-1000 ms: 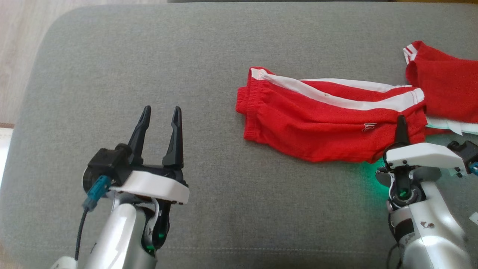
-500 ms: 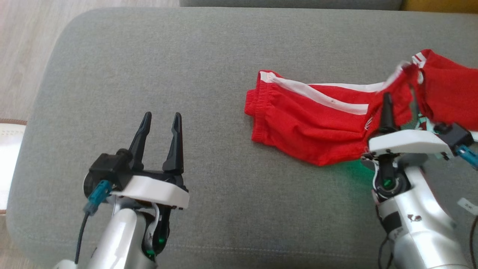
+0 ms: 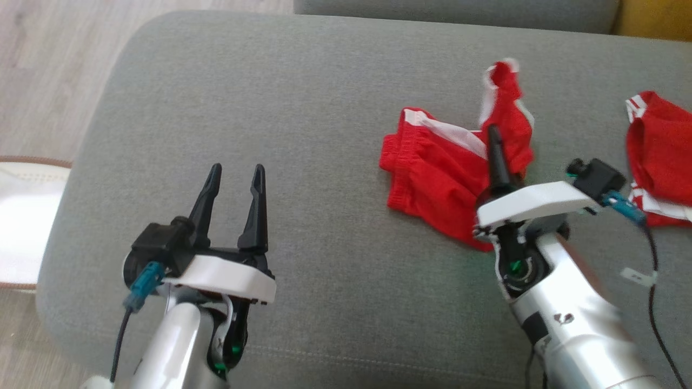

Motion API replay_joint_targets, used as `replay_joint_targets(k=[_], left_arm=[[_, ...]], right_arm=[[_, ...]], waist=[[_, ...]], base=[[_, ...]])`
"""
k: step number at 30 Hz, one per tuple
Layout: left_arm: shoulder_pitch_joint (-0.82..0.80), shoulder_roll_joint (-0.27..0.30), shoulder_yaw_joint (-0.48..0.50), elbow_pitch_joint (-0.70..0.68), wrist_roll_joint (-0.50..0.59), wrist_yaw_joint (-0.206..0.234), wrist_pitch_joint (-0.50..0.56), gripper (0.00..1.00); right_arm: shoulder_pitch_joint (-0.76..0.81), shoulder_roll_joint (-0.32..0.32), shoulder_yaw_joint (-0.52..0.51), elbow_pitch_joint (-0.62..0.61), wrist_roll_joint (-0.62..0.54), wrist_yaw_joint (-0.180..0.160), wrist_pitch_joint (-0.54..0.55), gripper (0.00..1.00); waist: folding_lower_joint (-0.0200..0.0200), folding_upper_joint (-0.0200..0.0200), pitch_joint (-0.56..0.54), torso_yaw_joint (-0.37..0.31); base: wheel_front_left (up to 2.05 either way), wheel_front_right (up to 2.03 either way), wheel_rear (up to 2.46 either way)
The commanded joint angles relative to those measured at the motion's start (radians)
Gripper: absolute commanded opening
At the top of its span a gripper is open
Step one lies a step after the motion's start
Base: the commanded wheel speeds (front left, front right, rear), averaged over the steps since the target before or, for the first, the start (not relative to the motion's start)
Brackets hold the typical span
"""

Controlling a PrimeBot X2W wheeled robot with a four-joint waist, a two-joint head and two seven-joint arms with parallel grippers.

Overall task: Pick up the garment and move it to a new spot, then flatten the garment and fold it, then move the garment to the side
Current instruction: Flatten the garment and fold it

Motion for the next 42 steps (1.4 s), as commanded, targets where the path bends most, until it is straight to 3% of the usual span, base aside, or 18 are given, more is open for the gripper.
replay_joint_targets(k=[1,13,14,15,23,28,32,37,42], left_arm=[[-0.008,0.009,0.026,-0.035,-0.007,0.005,-0.006,1.00],[0.000,0.009,0.015,-0.035,-0.017,0.011,-0.006,1.00],[0.000,0.009,0.014,-0.034,-0.018,0.012,-0.006,1.00],[0.000,0.009,0.013,-0.034,-0.018,0.013,-0.006,1.00],[0.000,0.009,0.010,-0.030,-0.020,0.015,-0.006,1.00],[-0.001,0.009,0.010,-0.027,-0.021,0.018,-0.006,1.00],[0.003,0.009,0.019,-0.029,-0.020,0.018,-0.006,1.00],[0.001,0.009,0.039,-0.052,-0.019,0.013,-0.006,1.00],[-0.007,0.009,0.054,-0.097,-0.027,0.013,-0.006,1.00]], right_arm=[[-0.045,0.013,0.045,-0.033,0.004,0.007,-0.009,0.00],[-0.074,0.013,0.207,0.050,0.035,0.007,-0.020,0.00],[-0.080,0.013,0.224,0.063,0.029,0.007,-0.021,0.60],[-0.085,0.013,0.239,0.074,0.025,0.007,-0.022,1.00],[-0.102,0.013,0.371,0.090,0.064,0.007,-0.022,1.00],[-0.111,0.013,0.469,0.114,0.126,0.007,0.038,1.00],[-0.139,0.013,0.490,0.134,0.147,0.007,0.016,1.00],[-0.219,0.006,0.424,0.197,-0.026,0.007,-0.031,1.00],[-0.178,-0.064,0.176,0.092,-0.359,0.007,-0.032,1.00]], waist=[[0.0000,0.0000,-0.002,0.013],[0.0000,0.0000,-0.001,0.063],[0.0000,0.0000,0.000,0.065],[0.0000,0.0000,0.000,0.067],[0.0000,0.0000,0.002,0.070],[0.0000,0.0000,-0.002,0.062],[0.0000,0.0000,-0.008,0.039],[0.0000,0.0000,-0.020,-0.015],[0.0000,0.0000,-0.023,-0.066]], base=[[0.00,0.00,0.00],[0.00,0.00,0.00],[0.00,0.00,0.00],[0.00,0.00,0.00],[0.00,0.00,0.00],[0.00,0.00,0.00],[0.00,0.00,0.00],[0.00,0.00,0.00],[0.00,0.00,0.00]])
